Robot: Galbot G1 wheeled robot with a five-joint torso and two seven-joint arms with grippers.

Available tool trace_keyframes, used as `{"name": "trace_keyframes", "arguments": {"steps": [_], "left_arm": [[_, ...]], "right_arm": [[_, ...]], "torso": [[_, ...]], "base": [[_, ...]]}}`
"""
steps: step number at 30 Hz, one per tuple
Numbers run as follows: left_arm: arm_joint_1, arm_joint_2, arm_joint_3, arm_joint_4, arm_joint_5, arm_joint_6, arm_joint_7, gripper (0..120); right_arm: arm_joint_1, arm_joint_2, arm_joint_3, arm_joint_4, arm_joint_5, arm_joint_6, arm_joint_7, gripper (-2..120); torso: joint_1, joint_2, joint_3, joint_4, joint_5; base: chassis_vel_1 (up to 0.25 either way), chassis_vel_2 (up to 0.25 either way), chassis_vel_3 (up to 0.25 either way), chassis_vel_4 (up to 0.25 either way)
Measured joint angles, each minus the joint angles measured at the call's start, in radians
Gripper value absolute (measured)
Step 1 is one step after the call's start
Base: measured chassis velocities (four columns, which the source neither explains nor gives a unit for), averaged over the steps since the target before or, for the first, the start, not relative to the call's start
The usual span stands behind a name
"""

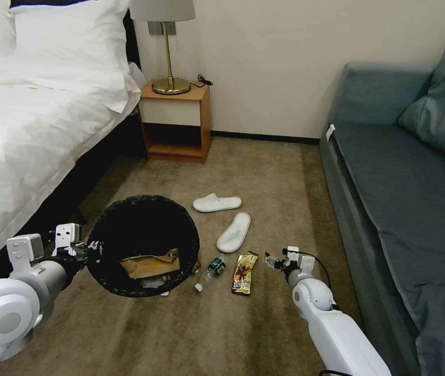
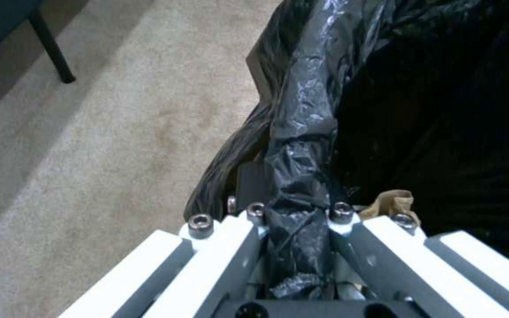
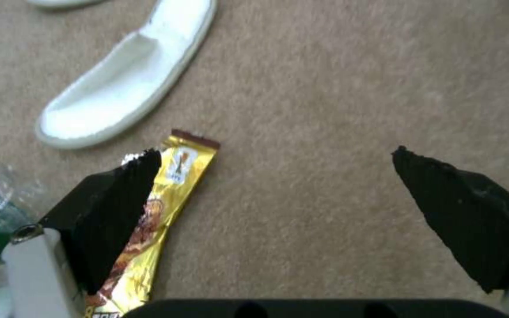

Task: Pick up the trash bin, then pick up the garbage on the floor and place it into the trash bin.

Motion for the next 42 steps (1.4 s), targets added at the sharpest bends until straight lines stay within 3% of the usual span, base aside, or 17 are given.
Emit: {"name": "trace_keyframes", "arguments": {"steps": [8, 21, 42], "left_arm": [[-0.003, 0.005, 0.005, 0.001, 0.001, 0.0, 0.003, 2], [-0.004, 0.004, 0.005, 0.012, 0.004, 0.0, 0.016, 2], [-0.01, -0.002, 0.011, 0.027, 0.011, 0.0, 0.024, 2]], "right_arm": [[0.011, 0.034, -0.036, -0.031, -0.014, 0.009, -0.022, 100], [0.05, 0.119, -0.054, -0.227, -0.106, 0.057, -0.045, 100], [0.074, 0.16, -0.126, -0.27, -0.13, 0.059, -0.062, 100]], "torso": [[0.0, 0.0, 0.0, 0.0, 0.0], [0.0, 0.0, 0.0, 0.0001, 0.0], [0.0, 0.0, 0.0, 0.0001, 0.0]], "base": [[0.0, 0.0, 0.0, 0.0], [0.0, 0.0, 0.0, 0.0], [0.0, 0.0, 0.0, 0.0]]}}
